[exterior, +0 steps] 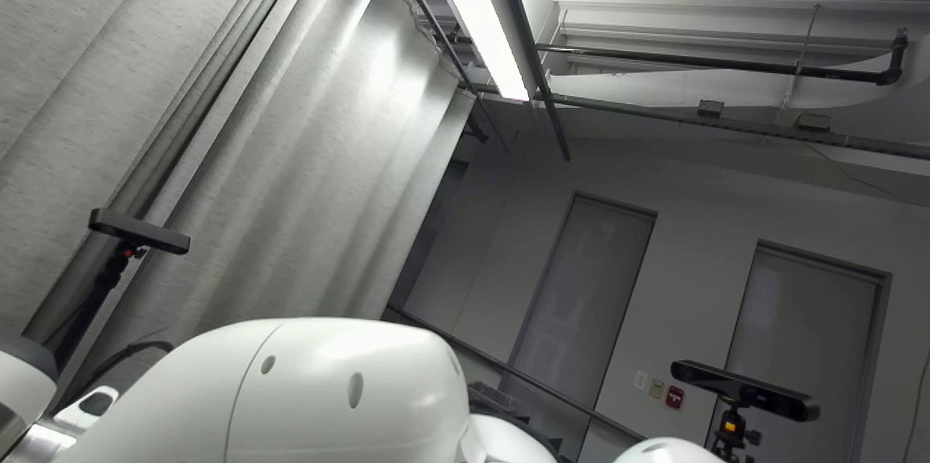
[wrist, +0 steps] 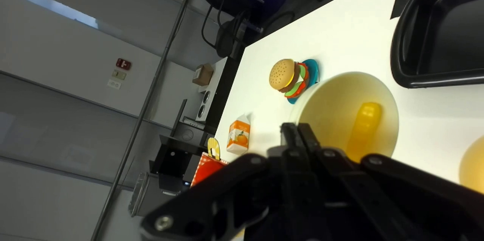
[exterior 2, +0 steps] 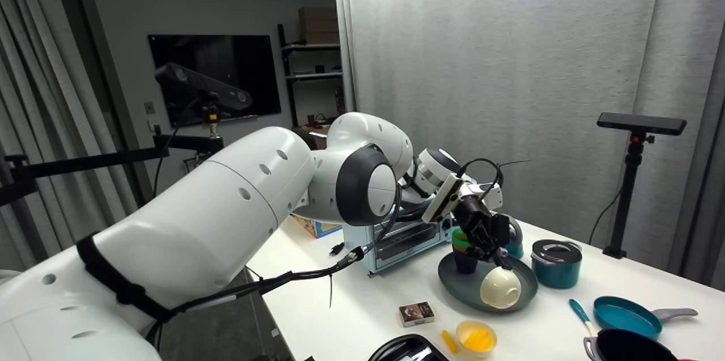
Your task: Pick up the bowl on the right and pout its contents in the bowl on the left.
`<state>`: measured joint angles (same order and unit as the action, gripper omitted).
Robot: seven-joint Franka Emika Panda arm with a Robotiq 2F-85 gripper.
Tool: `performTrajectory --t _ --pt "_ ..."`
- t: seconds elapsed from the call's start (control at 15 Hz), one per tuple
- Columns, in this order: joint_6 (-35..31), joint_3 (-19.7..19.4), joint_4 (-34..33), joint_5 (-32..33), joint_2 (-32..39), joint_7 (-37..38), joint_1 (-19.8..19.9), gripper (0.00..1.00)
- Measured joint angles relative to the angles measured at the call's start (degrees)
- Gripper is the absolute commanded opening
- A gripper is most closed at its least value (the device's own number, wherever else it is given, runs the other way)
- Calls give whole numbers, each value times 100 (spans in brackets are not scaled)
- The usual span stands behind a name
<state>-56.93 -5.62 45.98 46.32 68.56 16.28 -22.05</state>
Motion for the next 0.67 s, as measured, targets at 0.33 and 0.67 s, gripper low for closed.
performTrajectory --t 0.33,0.67 --pt "0 -13 -1 37 93 0 -98 1" --pt "1 -171 -2 172 157 35 -259 1"
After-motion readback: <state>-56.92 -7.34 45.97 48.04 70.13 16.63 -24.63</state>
